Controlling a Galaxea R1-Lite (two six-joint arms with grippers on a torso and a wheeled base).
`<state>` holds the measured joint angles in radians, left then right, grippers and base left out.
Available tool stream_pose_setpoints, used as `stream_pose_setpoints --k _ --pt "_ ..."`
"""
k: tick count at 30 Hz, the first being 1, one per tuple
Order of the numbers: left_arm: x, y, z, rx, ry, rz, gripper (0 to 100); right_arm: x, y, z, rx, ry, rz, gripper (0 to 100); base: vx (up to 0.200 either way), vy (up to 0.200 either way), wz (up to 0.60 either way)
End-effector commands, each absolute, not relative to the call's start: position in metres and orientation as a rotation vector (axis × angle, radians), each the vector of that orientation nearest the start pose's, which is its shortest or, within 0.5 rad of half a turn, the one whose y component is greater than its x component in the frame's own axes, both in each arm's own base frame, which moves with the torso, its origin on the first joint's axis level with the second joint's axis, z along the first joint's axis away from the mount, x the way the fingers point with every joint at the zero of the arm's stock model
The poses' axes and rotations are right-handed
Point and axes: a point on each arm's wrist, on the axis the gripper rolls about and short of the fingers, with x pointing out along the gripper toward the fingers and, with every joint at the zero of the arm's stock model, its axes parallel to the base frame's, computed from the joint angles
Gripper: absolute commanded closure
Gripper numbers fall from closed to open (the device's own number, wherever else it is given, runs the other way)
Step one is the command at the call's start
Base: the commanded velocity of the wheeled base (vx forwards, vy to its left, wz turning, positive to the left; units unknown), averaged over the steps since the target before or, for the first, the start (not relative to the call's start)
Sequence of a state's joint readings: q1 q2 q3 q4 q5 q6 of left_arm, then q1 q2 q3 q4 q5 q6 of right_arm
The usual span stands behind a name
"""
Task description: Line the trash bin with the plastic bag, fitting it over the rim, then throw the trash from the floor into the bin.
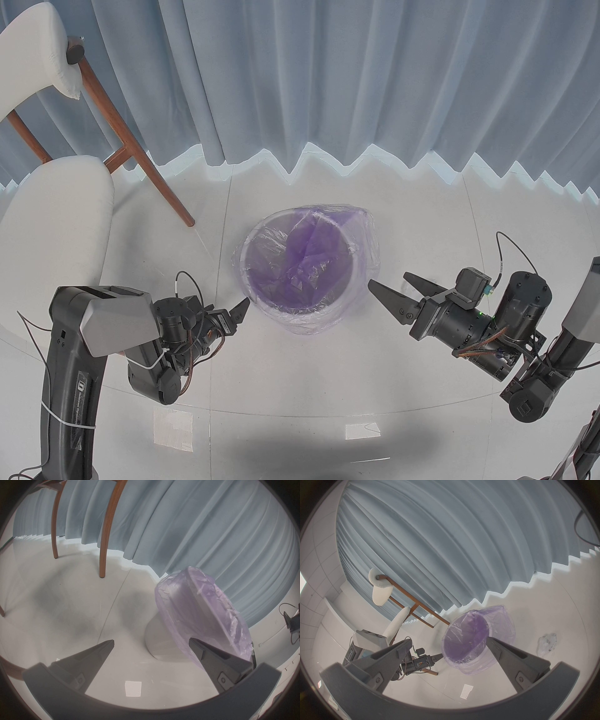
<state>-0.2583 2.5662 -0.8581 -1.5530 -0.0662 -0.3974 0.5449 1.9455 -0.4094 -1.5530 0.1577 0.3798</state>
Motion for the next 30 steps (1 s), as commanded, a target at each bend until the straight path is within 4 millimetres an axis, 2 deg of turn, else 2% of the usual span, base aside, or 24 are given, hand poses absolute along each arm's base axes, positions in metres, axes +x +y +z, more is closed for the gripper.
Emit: stream_pose_setpoints --k 1,4,8,11,16,30 --pt "0.392 -0.106 -0.04 -0.412 0.221 -0.286 0 0.245 0.158 0.111 0.369 0.102 0.713 0 0.0 0.0 0.0" --pt "0.392 -0.112 -0.033 -0.482 0.218 -0.3 0 0.245 0.158 0.113 0.365 0.092 0.714 0 0.0 0.0 0.0" --pt "0.393 -0.115 -0.029 -0.489 0.205 -0.308 0 0.243 0.157 0.117 0.369 0.081 0.718 0 0.0 0.0 0.0" --pt "0.401 -0.119 -0.025 -0.493 0.169 -0.319 0 0.243 0.157 0.119 0.369 0.073 0.718 0 0.0 0.0 0.0" --pt "0.406 -0.127 -0.042 -0.483 0.178 -0.316 0 0.24 0.159 0.122 0.37 0.063 0.73 0 0.0 0.0 0.0" --pt "0.416 -0.136 -0.065 -0.459 0.162 -0.269 0 0.238 0.159 0.124 0.368 0.058 0.731 0 0.0 0.0 0.0"
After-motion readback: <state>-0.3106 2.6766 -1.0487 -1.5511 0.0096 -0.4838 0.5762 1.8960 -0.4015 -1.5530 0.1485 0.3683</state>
